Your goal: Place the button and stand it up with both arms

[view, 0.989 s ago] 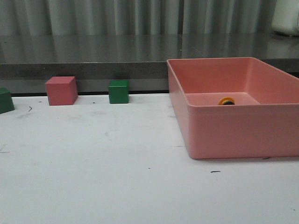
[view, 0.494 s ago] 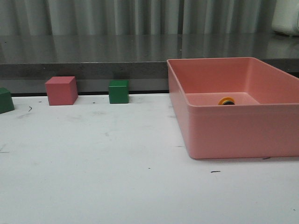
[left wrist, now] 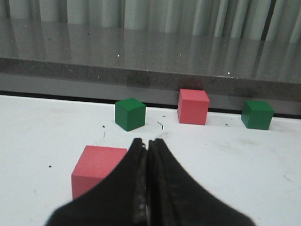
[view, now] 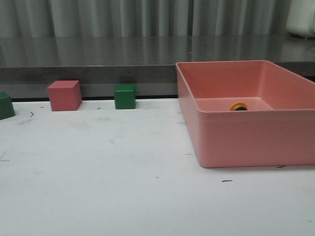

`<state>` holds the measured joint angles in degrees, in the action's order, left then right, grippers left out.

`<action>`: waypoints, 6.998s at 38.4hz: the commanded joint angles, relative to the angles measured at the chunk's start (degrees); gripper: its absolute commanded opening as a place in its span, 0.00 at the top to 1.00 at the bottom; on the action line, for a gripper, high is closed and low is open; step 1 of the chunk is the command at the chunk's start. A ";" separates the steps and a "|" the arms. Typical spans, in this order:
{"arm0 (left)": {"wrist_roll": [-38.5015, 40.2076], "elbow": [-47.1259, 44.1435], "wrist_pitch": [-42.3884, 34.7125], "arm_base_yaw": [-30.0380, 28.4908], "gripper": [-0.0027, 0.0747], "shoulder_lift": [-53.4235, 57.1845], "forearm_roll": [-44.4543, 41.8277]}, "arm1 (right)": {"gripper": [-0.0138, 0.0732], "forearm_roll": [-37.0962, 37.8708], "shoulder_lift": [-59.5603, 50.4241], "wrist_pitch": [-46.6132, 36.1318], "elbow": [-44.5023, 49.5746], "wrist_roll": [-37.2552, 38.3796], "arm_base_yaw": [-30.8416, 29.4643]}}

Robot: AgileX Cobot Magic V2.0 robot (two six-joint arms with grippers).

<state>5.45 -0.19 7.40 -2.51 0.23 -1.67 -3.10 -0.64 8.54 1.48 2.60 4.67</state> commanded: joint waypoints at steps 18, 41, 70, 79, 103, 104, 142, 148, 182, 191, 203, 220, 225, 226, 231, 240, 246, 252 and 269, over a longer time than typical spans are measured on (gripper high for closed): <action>0.46 12.46 -7.09 0.37 0.99 -2.87 1.67 | 0.91 -0.03 0.94 -0.67 -11.63 -0.48 -0.26; 0.46 26.40 -4.11 0.37 0.99 -27.39 1.04 | 0.90 -3.07 31.75 4.03 -30.13 -0.43 -0.26; 0.46 26.40 -3.90 0.37 0.17 -27.39 1.04 | 0.10 -3.02 62.77 4.07 -48.77 -0.43 -0.26; 0.46 26.40 -3.90 0.37 0.17 -27.39 1.04 | 0.10 -3.02 80.70 16.05 -64.64 -0.43 3.43; 0.46 26.40 -3.90 0.37 0.17 -27.39 1.04 | 0.10 -2.51 110.75 32.70 -87.97 6.02 5.07; 0.46 26.40 -3.90 0.37 0.17 -27.39 1.04 | 0.10 -2.51 111.40 32.70 -88.20 6.10 4.94; 0.46 26.40 -3.90 0.37 0.17 -27.39 1.04 | 0.54 -2.44 114.50 29.94 -88.78 7.32 4.84; 0.46 26.40 -3.90 0.37 0.17 -27.39 1.04 | 0.54 -2.44 109.09 30.78 -88.78 7.32 5.26; 0.46 26.40 -3.90 0.37 0.17 -27.39 1.04 | 0.54 -7.02 102.75 32.99 -94.98 7.32 33.84; 0.46 26.40 -3.90 0.37 0.17 -27.39 1.04 | 0.54 -7.19 113.58 40.69 -108.27 7.36 39.28; 0.46 26.40 -3.90 0.37 0.17 -27.39 1.04 | 0.54 -7.97 122.47 42.29 -111.99 11.66 39.34; 0.46 26.40 -3.90 0.37 0.17 -27.39 1.04 | 0.54 0.52 126.35 42.43 -111.99 20.26 39.15; 0.46 26.40 -3.90 0.37 0.17 -27.39 1.04 | 0.54 1.26 126.44 42.43 -111.99 20.74 39.15; 0.46 26.40 -3.90 0.37 0.17 -27.39 1.04 | 0.54 1.26 126.56 42.43 -111.99 20.74 39.15; 0.46 26.40 -3.90 0.37 0.17 -27.39 1.04 | 0.54 1.26 127.77 42.83 -111.99 20.74 39.15; 0.46 26.40 -3.90 0.37 0.17 -27.39 1.04 | 0.54 1.26 128.63 42.65 -111.99 20.74 39.15; 0.46 26.40 -3.90 0.37 0.17 -27.39 1.04 | 0.42 1.26 128.58 42.85 -111.99 20.74 39.15; 0.46 26.40 -3.90 0.37 0.17 -27.39 1.04 | 0.25 1.26 127.64 43.62 -111.99 20.69 39.15; 0.46 26.40 -3.90 0.37 0.17 -27.39 1.04 | 0.42 1.32 118.68 47.63 -112.10 20.63 39.15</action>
<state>5.45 24.24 8.29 -2.51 -26.49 -0.78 -2.50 122.56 55.86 -108.93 23.59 44.28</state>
